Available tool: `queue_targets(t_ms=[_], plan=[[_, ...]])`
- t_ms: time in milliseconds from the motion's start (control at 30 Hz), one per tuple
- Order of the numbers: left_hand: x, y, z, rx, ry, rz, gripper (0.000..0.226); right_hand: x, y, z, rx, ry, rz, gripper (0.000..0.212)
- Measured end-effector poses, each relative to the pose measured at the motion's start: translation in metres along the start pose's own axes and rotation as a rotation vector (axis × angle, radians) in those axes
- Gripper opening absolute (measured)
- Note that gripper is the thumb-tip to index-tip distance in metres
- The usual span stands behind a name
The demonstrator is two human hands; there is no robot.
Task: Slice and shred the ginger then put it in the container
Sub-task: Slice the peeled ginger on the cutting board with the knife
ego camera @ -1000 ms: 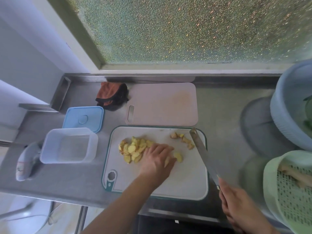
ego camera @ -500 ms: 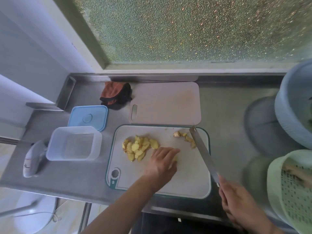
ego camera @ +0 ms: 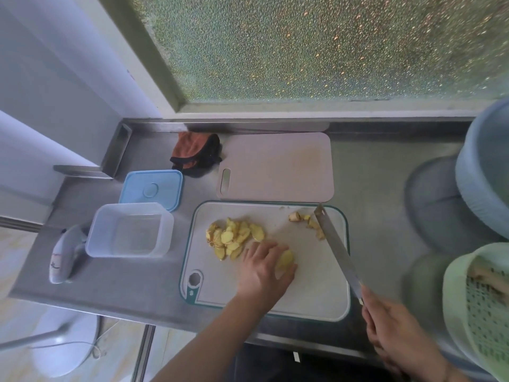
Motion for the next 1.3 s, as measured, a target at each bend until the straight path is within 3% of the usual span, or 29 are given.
queue_targets(t_ms=[433,567,633,733,800,867,967,1000,1067,1200,1300], plan=[[0.009,-0.003,-0.004,0.135,-0.019,0.091,0.003,0.007,-0.003,0.0,-0.034,0.05,-0.015,0.049],[0.006,-0.001,0.003,0.093,0.032,0.125,0.009,0.008,-0.002,0.004,-0.072,0.067,-0.029,0.048],[-0.005,-0.004,0.007,0.046,0.043,0.086,0.019,0.007,-0.001,0.005,-0.083,0.065,-0.029,0.048],[-0.031,-0.012,0.024,0.004,-0.058,-0.01,0.016,0.005,-0.001,0.005,-0.094,0.078,-0.035,0.049],[-0.036,-0.024,0.037,-0.011,-0.228,0.07,0.025,0.004,-0.002,0.004,-0.106,0.104,-0.046,0.05],[-0.031,-0.037,0.048,-0.058,-0.351,0.262,0.032,0.003,-0.003,0.002,-0.105,0.101,-0.052,0.051],[-0.012,-0.036,0.059,-0.084,-0.387,0.51,0.033,0.004,-0.004,0.0,-0.103,0.129,-0.052,0.052],[-0.011,-0.038,0.058,-0.041,-0.387,0.508,0.027,0.004,-0.004,0.001,-0.111,0.144,-0.057,0.053],[-0.018,-0.043,0.05,0.096,-0.363,0.36,0.009,0.003,-0.003,0.003,-0.125,0.163,-0.074,0.053],[-0.022,-0.034,0.034,0.196,-0.097,0.099,0.018,0.004,-0.003,0.003,-0.127,0.187,-0.082,0.053],[-0.005,-0.023,0.015,0.234,0.013,0.098,0.018,0.005,-0.003,0.002,-0.104,0.164,-0.061,0.051]])
Point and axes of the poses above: each hand's wrist, its own y-axis away from the middle knuckle, its own x-axis out of the palm, z = x × y, the point moved 9 cm from there along -y, towards the middle knuckle, and after that the axes turned 15 degrees about x, right-handed, at the moved point
